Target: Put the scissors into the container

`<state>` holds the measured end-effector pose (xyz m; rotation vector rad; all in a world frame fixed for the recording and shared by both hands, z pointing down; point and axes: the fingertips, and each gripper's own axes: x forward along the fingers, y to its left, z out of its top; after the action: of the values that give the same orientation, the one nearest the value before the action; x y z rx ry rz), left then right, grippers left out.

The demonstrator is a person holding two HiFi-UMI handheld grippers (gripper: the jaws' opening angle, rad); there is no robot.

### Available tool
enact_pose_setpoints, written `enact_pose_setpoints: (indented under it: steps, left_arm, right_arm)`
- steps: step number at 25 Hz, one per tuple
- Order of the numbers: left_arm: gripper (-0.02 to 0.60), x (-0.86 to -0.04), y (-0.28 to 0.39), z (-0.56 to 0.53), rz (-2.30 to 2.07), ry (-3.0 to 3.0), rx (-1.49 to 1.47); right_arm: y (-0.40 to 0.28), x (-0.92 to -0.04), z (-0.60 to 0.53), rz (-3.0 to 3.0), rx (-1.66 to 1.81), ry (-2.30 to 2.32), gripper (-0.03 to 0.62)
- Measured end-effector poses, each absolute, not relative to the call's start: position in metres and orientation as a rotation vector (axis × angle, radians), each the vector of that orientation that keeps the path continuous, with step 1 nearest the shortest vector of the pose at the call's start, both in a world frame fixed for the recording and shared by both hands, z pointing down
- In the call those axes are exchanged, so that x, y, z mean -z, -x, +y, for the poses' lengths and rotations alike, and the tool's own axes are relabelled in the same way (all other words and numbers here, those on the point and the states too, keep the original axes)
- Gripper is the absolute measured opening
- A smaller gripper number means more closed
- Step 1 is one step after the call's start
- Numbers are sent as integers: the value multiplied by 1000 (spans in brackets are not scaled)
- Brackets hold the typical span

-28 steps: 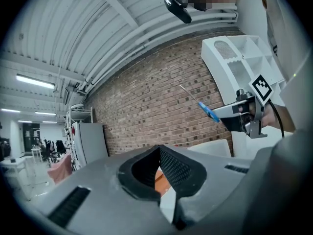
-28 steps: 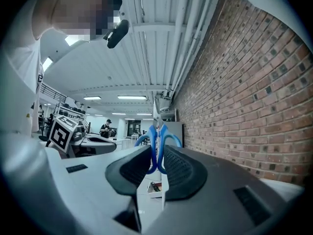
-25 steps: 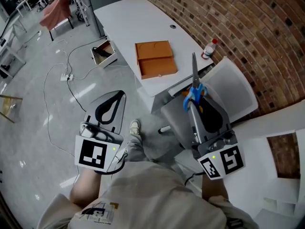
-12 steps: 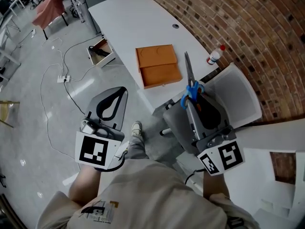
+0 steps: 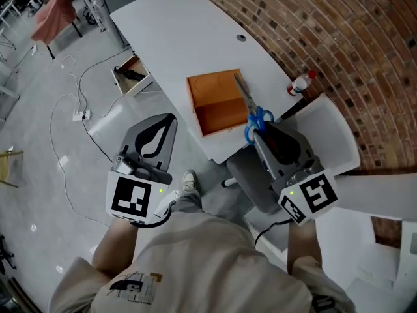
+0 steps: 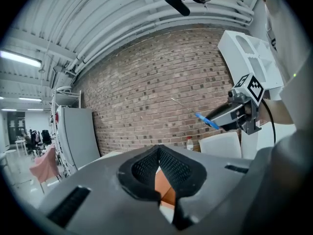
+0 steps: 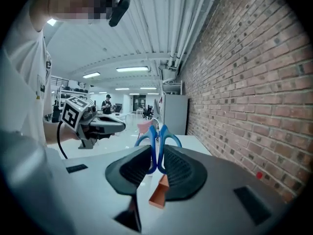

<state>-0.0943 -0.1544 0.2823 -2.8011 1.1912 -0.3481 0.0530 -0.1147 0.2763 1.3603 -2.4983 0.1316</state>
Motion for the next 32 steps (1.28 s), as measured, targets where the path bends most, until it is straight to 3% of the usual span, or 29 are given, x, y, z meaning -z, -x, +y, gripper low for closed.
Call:
enact_pose_setpoints:
  steps: [12,32]
  left_arm:
    - [9,-320,94,-229,1145,2884,407]
    - [9,-418,39,-272,1253,2986,647]
  right_arm:
    - [-53,-341,-189,-2328,-174,-1117,78]
    - [-83,-511,-228,-2106,-389,-583,79]
